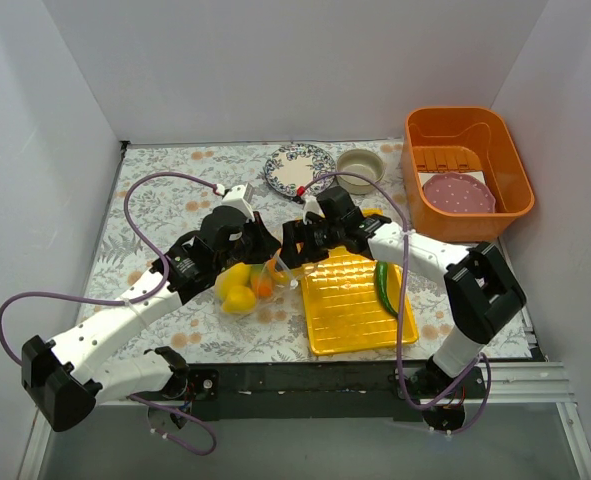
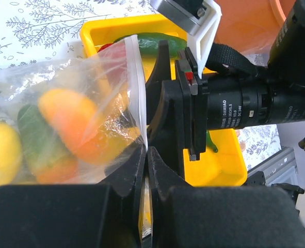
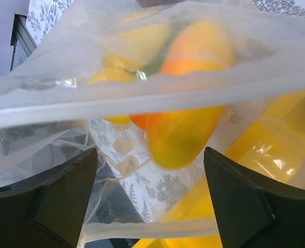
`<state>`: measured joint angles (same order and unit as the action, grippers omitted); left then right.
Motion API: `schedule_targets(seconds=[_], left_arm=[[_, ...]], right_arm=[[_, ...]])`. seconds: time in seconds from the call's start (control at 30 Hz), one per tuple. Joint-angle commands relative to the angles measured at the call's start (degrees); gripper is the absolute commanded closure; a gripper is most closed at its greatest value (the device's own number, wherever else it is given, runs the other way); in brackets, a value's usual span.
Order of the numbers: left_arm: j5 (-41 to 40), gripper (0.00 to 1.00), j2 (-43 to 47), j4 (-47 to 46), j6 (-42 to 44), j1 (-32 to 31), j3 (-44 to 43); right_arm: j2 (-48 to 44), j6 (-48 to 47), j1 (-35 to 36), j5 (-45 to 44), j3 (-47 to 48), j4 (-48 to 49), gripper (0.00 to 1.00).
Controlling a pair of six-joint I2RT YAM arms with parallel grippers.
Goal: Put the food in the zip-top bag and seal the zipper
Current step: Place the fake fruit in the zipper food storage bag.
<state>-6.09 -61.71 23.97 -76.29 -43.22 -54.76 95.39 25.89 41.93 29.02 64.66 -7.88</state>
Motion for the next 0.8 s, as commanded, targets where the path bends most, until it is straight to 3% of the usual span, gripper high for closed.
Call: schedule_targets(seconds=[0.0, 0.03, 0.4, 0.77], left_arm=[[-0.9, 1.0, 1.9, -0.2, 0.1, 0.3, -0.1], [-1.0, 1.0, 2.0, -0.1, 0.0, 0.3, -0.2], [-1.6, 1.0, 2.3, -0.1, -0.2, 0.3, -0.1], [-6.8, 1.0, 1.9, 3.3, 0.4, 0.3, -2.5]], right_arm=[[-5.0, -0.4, -0.2, -3.5, -0.9, 1.1, 0.06], [-6.3, -0.7, -0.2, -4.7, -0.8, 0.4, 0.02], [-15.2, -4.1, -1.8, -31.5, -0.8, -13.4, 0.02], [-18.1, -7.6, -10.5, -31.3, -5.5, -15.8, 0.02]])
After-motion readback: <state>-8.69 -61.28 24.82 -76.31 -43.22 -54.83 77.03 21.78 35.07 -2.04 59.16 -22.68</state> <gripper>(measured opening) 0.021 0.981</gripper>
